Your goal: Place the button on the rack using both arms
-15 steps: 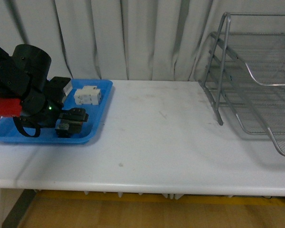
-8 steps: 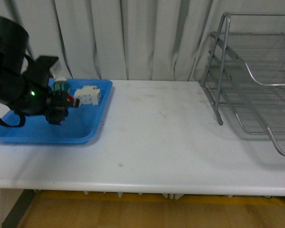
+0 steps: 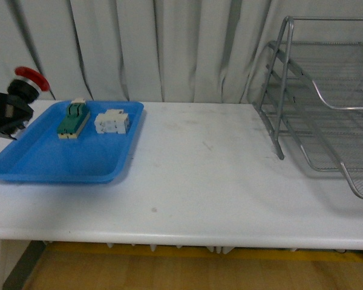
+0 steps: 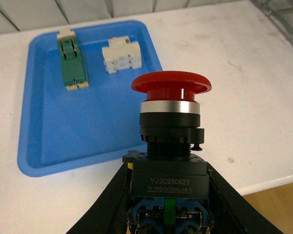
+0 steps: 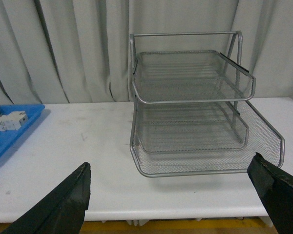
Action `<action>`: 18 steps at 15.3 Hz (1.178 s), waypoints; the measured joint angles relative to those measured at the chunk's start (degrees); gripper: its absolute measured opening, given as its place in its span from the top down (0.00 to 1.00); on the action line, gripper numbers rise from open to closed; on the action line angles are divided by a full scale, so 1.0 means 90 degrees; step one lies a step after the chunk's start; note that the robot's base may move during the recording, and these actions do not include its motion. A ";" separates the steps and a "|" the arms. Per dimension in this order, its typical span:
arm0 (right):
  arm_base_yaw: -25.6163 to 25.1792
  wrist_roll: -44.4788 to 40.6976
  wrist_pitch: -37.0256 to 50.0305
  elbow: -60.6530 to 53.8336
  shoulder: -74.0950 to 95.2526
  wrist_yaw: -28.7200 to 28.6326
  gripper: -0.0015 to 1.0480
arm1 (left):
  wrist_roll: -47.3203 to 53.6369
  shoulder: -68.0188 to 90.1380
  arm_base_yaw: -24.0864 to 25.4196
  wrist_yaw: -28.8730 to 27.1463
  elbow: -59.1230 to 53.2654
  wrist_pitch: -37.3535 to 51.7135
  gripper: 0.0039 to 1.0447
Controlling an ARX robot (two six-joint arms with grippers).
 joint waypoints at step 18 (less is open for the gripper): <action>0.0000 0.0000 -0.0002 0.0000 0.0000 0.0000 0.06 | -0.0304 -0.0797 -0.0491 -0.0345 -0.0697 0.0257 0.66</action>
